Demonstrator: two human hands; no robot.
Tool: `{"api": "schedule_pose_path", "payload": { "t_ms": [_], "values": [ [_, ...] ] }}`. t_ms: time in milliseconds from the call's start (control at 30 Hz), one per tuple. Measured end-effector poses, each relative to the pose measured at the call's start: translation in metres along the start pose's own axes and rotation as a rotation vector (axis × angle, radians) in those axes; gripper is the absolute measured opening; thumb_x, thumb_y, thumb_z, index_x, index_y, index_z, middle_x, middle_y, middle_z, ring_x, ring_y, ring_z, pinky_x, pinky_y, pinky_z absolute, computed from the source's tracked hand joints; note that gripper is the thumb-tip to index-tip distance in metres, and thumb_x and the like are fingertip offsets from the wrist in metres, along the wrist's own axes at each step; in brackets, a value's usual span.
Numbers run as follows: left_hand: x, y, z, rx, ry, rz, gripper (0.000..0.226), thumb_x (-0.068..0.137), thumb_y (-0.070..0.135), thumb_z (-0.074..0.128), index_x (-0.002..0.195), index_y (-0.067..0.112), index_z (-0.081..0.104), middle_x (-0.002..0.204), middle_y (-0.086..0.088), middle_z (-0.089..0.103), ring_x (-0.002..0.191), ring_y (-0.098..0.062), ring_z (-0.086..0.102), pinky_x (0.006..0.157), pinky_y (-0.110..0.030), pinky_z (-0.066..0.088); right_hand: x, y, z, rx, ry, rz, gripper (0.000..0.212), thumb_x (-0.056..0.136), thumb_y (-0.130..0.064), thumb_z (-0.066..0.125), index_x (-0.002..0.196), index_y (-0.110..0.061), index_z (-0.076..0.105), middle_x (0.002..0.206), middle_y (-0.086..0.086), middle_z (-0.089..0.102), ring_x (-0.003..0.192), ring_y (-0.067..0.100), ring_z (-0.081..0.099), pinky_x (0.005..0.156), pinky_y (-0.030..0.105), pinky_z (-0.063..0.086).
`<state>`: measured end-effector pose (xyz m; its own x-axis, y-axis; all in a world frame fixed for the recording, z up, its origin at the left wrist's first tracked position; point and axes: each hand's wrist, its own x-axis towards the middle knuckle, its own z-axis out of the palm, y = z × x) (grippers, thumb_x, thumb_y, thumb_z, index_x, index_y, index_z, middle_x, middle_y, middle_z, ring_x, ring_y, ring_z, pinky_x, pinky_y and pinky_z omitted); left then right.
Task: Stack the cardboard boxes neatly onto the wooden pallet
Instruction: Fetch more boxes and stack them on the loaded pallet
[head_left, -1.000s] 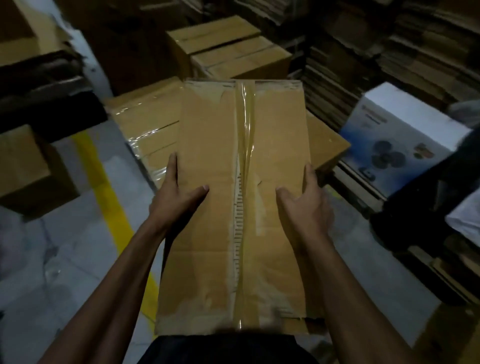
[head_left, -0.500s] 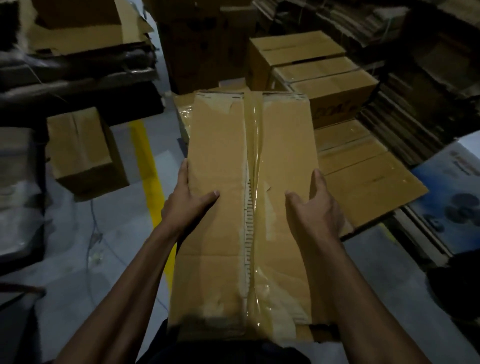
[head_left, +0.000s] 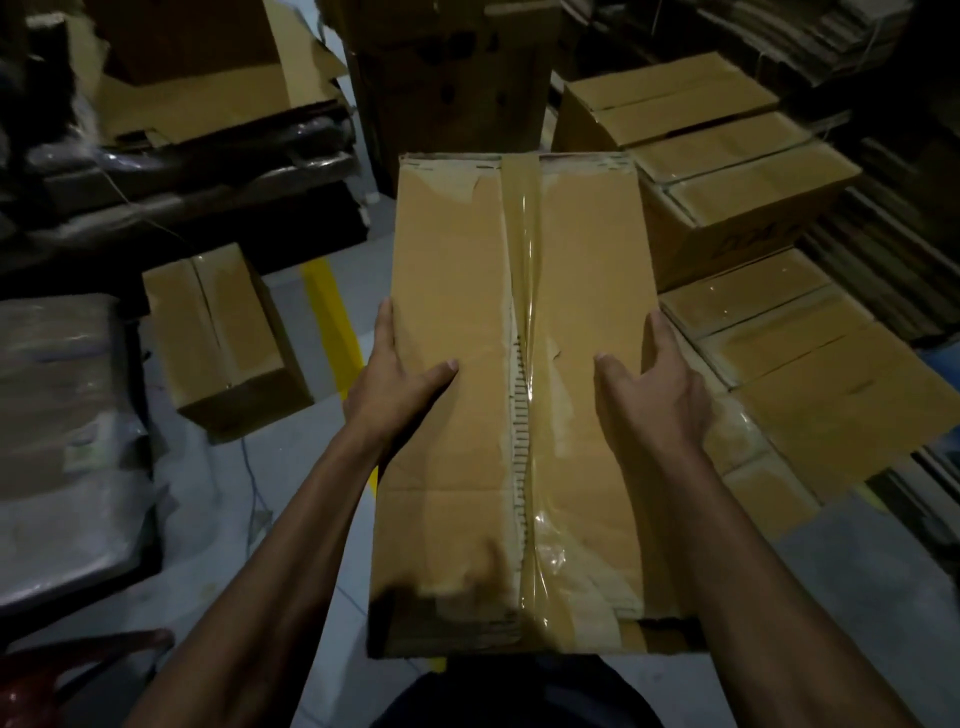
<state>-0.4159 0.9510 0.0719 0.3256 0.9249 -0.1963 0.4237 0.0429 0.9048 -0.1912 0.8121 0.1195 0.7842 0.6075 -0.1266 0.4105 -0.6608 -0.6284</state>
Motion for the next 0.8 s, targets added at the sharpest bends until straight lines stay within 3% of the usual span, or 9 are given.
{"api": "schedule_pose_path", "payload": {
  "t_ms": [267, 533, 800],
  "values": [
    [0.137, 0.011, 0.004, 0.042, -0.102, -0.004, 0.109, 0.063, 0.063, 0.076, 0.145, 0.058, 0.005, 0.137, 0.014, 0.045, 0.124, -0.024, 0.053, 0.101, -0.055, 0.046, 0.101, -0.037, 0.051, 0.003, 0.048, 0.073, 0.076, 0.094, -0.051, 0.058, 0.157, -0.032, 0.022, 0.144, 0.011, 0.053, 0.132, 0.033, 0.048, 0.102, 0.043, 0.039],
    [0.253, 0.052, 0.019, 0.148, -0.206, 0.060, 0.109, 0.062, 0.067, 0.073, 0.146, 0.056, 0.006, 0.147, 0.008, 0.045, 0.125, -0.027, 0.053, 0.102, -0.056, 0.045, 0.180, -0.073, 0.061, 0.024, 0.132, 0.195, 0.074, 0.095, -0.050, 0.057, 0.157, -0.033, 0.022, 0.147, 0.009, 0.050, 0.133, 0.031, 0.046, 0.104, 0.041, 0.038],
    [0.333, 0.076, 0.048, 0.187, -0.475, 0.122, 0.108, 0.062, 0.063, 0.075, 0.147, 0.055, 0.007, 0.144, 0.009, 0.048, 0.123, -0.025, 0.055, 0.101, -0.054, 0.046, 0.197, -0.082, 0.076, 0.061, 0.271, 0.445, 0.072, 0.096, -0.050, 0.053, 0.158, -0.034, 0.020, 0.148, 0.007, 0.050, 0.131, 0.031, 0.048, 0.104, 0.042, 0.038]
  ]
}}
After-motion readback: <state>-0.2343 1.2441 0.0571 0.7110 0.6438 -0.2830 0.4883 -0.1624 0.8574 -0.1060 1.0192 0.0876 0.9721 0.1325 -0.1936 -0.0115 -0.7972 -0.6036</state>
